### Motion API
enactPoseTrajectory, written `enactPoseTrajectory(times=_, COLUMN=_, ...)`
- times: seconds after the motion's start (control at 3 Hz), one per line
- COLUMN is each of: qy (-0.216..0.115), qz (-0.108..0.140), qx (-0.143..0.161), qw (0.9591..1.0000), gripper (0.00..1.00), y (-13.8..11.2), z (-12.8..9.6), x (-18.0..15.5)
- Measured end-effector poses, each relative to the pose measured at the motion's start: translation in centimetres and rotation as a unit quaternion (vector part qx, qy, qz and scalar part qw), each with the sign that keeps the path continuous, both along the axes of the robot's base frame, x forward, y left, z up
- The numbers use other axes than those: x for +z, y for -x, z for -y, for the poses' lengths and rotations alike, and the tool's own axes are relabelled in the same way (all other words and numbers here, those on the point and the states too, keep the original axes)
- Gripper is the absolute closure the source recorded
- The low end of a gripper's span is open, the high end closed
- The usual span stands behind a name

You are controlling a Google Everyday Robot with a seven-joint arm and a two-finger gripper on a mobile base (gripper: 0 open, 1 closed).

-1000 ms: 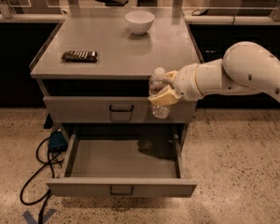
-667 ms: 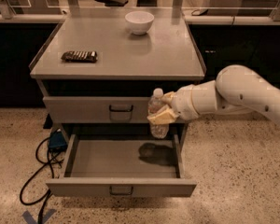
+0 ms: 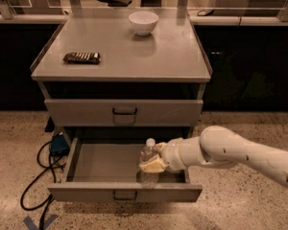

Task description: Place water bottle into middle drawer

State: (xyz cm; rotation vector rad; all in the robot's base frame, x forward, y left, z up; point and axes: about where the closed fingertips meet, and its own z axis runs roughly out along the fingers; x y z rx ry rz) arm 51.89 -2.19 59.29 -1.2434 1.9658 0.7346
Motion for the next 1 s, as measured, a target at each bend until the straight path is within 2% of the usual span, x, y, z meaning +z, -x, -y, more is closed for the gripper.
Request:
enactPoseTrajectory(times=0.33, qy=0.005, qz=0.008, qx=-0.02, qw=0.9998, gripper=1.0, y=-0.3, z=-0.1, x=-1.2)
enactPoseTrajectory(times=0.67, qy=-0.004, qz=0.029, qx=-0.027, qw=0.9992, gripper=1.0, y=-0.8, z=0.5, x=-1.0)
enactPoseTrajectory(times=1.0, qy=-0.023, qz=0.051, qx=-0.042, qw=0.9976, gripper=1.0, y=-3.0, z=-0.2, x=-1.5)
